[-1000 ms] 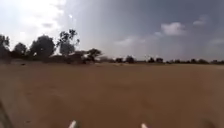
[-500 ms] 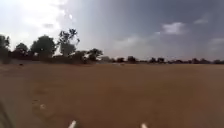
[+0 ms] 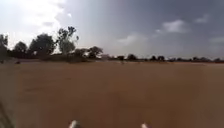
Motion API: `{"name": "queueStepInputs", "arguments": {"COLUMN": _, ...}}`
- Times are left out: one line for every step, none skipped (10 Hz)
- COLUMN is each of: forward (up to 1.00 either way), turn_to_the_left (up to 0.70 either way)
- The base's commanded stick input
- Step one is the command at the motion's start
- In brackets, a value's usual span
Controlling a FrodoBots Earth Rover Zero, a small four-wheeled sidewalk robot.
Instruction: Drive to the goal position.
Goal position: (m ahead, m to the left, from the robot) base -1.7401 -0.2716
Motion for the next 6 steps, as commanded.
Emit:
{"name": "queueStepInputs", "arguments": {"forward": 1.00, "turn_to_the_left": 0.00}}
{"name": "queueStepInputs", "arguments": {"forward": 1.00, "turn_to_the_left": 0.00}}
{"name": "queueStepInputs", "arguments": {"forward": 1.00, "turn_to_the_left": 0.00}}
{"name": "queueStepInputs", "arguments": {"forward": 1.00, "turn_to_the_left": 0.00}}
{"name": "queueStepInputs", "arguments": {"forward": 1.00, "turn_to_the_left": 0.00}}
{"name": "queueStepInputs", "arguments": {"forward": 1.00, "turn_to_the_left": 0.00}}
